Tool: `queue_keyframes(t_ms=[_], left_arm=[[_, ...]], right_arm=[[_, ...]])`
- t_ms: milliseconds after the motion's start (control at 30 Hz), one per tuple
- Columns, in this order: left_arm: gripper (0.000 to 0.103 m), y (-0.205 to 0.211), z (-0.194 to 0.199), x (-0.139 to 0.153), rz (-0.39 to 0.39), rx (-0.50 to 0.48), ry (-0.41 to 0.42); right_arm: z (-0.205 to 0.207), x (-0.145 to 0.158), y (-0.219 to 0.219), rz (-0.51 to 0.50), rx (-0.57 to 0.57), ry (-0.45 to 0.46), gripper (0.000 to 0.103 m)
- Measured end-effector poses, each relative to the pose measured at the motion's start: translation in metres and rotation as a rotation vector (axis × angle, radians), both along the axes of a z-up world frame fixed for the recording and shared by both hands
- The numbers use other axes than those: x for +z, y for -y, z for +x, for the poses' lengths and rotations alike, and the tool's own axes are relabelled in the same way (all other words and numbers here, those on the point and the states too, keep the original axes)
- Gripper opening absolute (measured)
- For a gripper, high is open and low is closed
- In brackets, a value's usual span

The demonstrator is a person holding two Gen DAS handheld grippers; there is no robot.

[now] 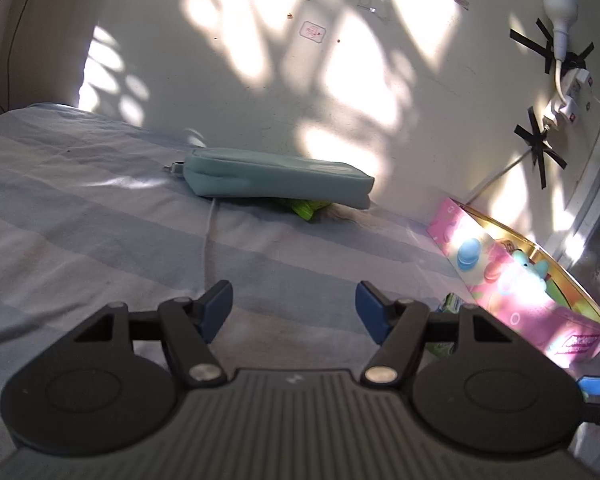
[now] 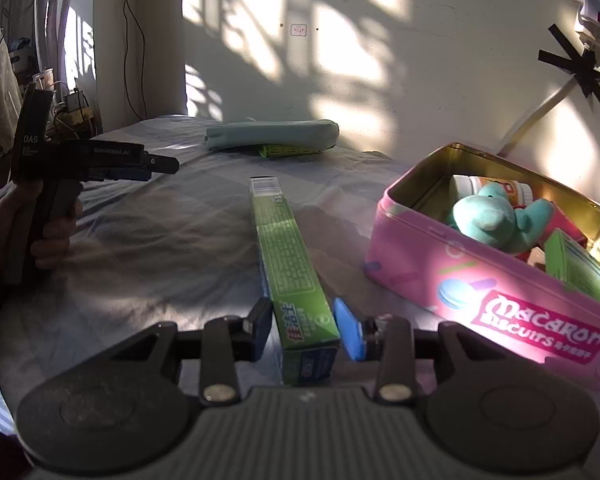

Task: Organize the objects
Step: 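Carry the green toothpaste box into the pink tin and release it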

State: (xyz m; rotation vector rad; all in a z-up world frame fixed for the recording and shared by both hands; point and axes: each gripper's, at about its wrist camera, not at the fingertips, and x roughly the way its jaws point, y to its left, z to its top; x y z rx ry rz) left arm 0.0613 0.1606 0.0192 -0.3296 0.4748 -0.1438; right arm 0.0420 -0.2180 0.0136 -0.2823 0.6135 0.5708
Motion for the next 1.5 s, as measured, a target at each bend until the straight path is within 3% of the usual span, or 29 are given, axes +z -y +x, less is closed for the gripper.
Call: queue_keyframes(t_ms=[100,233,400,567,700,767,867,967,1167,1300,1500], left_arm=[[0.07,0.029,-0.003,0.007,-0.034,-0.137,0.007],[0.07,0.074,-0.008,0.021,-0.046,-0.272,0.02],[0.07,0.117,-0.015,0.023,-0.011,-0.371,-0.025],[0.068,0.133,-0.01,0.006,0.034,-0.379,-0.11],[0.064,0.141,-0.002,-0.002,-0.056,-0.414,-0.16],[0.064,0.148,-0.002,0.002,-0.033,-0.42,-0.159],[0.06,0.149,-0.006,0.015,-0.071,-0.438,-0.146],[0.059,0.153,-0.006,0.041,-0.093,-0.444,-0.076],[0.06,0.195,0.023,0.081,-0.012,-0.442,0.049],[0.061,0.22,0.049,0.082,0.025,-0.442,0.058],[0.058,0.237,0.078,0.064,0.048,-0.415,-0.001]], right_arm=[[-0.027,0.002,0.042,-0.086,-0.177,0.111,0.042],[-0.036,0.003,0.093,0.135,-0.283,0.067,0.052],[-0.034,-0.014,0.097,0.172,-0.281,0.044,0.057],[-0.028,-0.028,0.093,0.175,-0.242,0.027,0.06],[-0.016,-0.036,0.088,0.179,-0.227,-0.008,0.058],[-0.014,-0.037,0.084,0.172,-0.231,-0.005,0.055],[-0.019,-0.028,0.09,0.182,-0.253,0.048,0.054],[-0.023,-0.006,0.104,0.242,-0.256,0.118,0.054],[0.005,0.024,0.12,0.235,-0.307,0.242,0.055],[0.037,0.023,0.134,0.224,-0.355,0.246,0.056],[0.074,0.005,0.145,0.212,-0.413,0.207,0.057]])
